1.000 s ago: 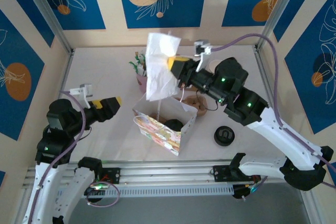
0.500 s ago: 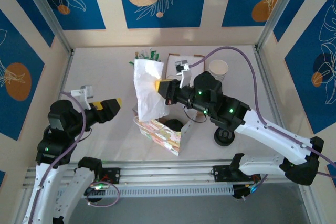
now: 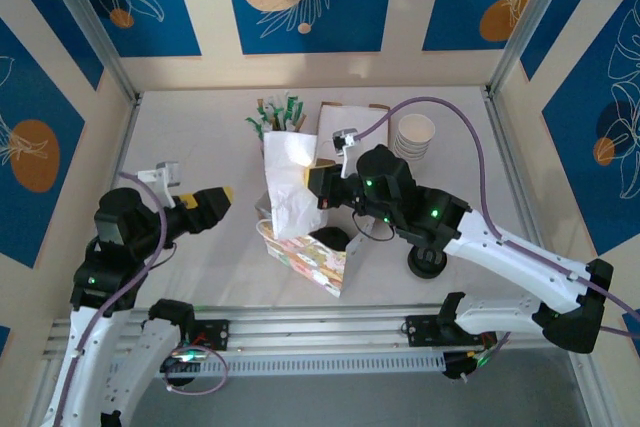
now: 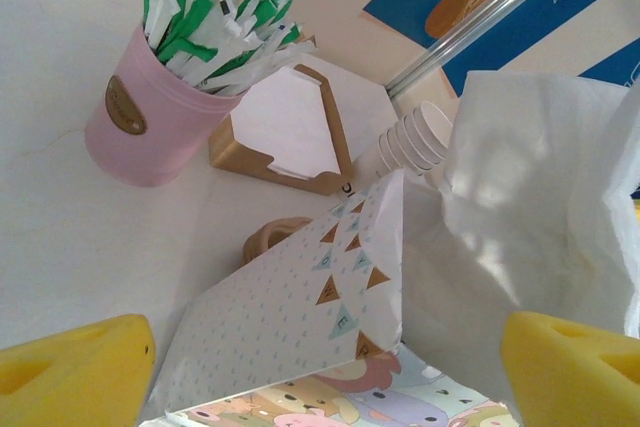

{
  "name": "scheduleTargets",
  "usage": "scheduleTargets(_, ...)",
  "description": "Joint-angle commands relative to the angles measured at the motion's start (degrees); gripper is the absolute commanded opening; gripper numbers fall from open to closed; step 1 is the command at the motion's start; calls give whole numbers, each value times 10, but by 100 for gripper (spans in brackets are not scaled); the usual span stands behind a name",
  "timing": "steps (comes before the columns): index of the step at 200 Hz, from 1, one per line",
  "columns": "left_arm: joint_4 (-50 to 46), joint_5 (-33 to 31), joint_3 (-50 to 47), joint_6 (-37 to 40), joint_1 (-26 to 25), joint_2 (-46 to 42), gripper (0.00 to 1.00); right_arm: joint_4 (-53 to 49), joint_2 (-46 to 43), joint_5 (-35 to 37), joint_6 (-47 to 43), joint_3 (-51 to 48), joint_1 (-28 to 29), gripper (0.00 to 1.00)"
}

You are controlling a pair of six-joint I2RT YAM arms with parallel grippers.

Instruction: Pack the takeout coffee

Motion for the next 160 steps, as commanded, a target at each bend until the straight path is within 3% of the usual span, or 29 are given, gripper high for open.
scheduleTargets(1, 8, 8, -6, -5, -6, 0, 89, -24, 13, 27, -12, -7, 5, 0)
scheduleTargets(116, 6, 4, -6, -2, -5, 3, 89, -89, 96, 119, -168, 12, 73, 0)
scheduleTargets(160, 6, 2, -7, -1, -6, 5, 88, -104, 98, 102, -202, 12, 76, 1)
